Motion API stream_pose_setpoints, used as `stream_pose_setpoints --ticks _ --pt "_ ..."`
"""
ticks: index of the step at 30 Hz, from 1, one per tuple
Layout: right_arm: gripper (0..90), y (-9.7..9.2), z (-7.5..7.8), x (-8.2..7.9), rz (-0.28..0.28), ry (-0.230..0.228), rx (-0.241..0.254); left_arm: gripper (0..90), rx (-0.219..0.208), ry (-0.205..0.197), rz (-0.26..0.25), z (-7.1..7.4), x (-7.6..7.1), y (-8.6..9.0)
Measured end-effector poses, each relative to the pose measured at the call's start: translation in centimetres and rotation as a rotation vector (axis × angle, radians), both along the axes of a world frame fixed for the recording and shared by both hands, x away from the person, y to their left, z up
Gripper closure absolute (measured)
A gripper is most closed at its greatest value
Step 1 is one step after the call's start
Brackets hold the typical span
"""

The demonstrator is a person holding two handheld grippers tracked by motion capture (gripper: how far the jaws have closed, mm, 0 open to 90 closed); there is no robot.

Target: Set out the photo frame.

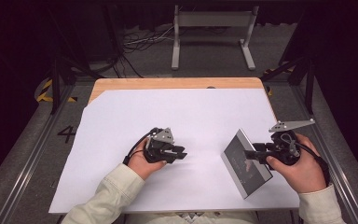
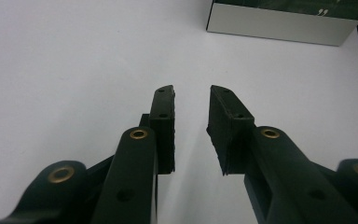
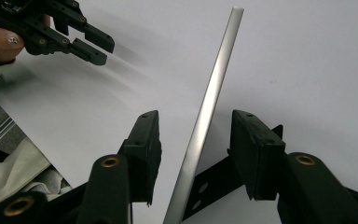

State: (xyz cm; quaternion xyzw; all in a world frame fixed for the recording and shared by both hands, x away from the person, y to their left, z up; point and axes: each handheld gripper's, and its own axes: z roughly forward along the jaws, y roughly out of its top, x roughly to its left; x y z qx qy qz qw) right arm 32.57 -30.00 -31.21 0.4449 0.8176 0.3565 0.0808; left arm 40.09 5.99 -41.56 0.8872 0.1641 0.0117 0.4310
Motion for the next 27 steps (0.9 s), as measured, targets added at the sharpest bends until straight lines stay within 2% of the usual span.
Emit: stream_pose_setpoints --ticks 5,15,19,22,27 --pt "54.7 0.16 -0.47 0.22 0.006 0.037 -0.014 71.8 0.002 0.006 -0.002 -0.05 -0.02 -0.05" --pt "57.8 0.17 -0.42 0.03 0.013 0.072 -0.028 71.8 0.005 0.007 -0.002 -0.08 0.02 -0.07" --pt "61.5 0.16 -0.43 0.04 0.02 0.095 -0.034 71.8 0.006 0.007 -0.001 -0.1 0.03 -0.06" --pt "68.0 0.22 -0.41 -0.03 0.022 0.11 -0.044 71.8 0.005 0.008 0.0 -0.09 0.03 -0.05" --pt "72.6 0.49 -0.28 -0.21 0.01 0.105 -0.062 71.8 0.004 0.009 -0.001 -0.13 0.04 -0.05"
